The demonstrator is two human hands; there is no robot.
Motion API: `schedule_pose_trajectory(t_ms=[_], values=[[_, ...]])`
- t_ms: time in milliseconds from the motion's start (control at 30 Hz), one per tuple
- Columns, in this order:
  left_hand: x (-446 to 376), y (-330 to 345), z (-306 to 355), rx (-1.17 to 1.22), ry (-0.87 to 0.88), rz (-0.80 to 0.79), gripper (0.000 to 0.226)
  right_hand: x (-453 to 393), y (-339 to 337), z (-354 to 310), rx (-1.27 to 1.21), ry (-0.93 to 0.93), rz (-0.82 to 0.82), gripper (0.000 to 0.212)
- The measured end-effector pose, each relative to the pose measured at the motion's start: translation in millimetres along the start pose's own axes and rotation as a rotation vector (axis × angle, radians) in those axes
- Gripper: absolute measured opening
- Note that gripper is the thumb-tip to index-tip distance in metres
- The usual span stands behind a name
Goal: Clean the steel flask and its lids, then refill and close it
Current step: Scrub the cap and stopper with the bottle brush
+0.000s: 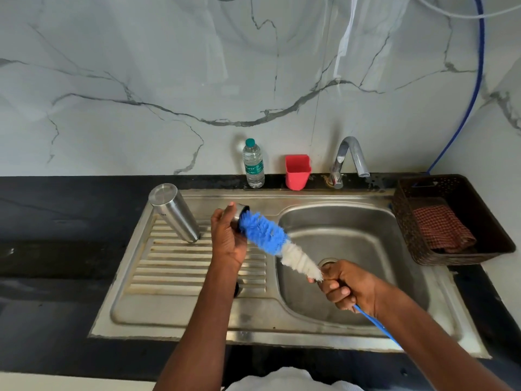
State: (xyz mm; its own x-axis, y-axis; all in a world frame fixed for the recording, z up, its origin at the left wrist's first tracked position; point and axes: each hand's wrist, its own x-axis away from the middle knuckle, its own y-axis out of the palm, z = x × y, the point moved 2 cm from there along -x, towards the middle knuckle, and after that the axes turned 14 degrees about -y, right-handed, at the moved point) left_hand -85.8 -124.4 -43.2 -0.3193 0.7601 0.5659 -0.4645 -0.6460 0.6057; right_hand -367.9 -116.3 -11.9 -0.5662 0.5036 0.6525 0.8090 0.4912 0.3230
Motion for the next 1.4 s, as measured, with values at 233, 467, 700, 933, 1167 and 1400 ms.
schedule_pose_trajectory(t_ms=[233, 467, 700, 933, 1167, 1400], values=[[10.4, -12.9, 4.3, 0.115, -0.126, -0.036, 0.009, 20.4, -12.8, 12.1, 0.382, -0.354, 0.363, 0.007], [13.9, -3.1, -14.7, -0.047, -0.231, -0.038, 0.035, 42.8, 5.3, 6.3, 1.005, -0.983, 0.446, 0.062], [26.9, 27.9, -28.6, -0.345, -0.165, -0.031, 0.046, 23.1, 33.7, 4.0, 0.900, -0.988, 0.417, 0.060], [22.8, 17.1, -17.7, -0.251, -0.173, -0.034, 0.034, 37.4, 46.5, -0.4, 0.695, -0.875, 0.369, 0.052], [26.2, 33.2, -30.9, -0.303, -0.091, 0.010, 0.028, 25.9, 55.8, -3.5, 0.878, -0.875, 0.552, 0.057], [24.2, 32.0, -27.7, -0.298, -0.049, 0.073, 0.030, 51.5, 65.6, 5.6, 1.097, -0.760, 0.515, 0.059]])
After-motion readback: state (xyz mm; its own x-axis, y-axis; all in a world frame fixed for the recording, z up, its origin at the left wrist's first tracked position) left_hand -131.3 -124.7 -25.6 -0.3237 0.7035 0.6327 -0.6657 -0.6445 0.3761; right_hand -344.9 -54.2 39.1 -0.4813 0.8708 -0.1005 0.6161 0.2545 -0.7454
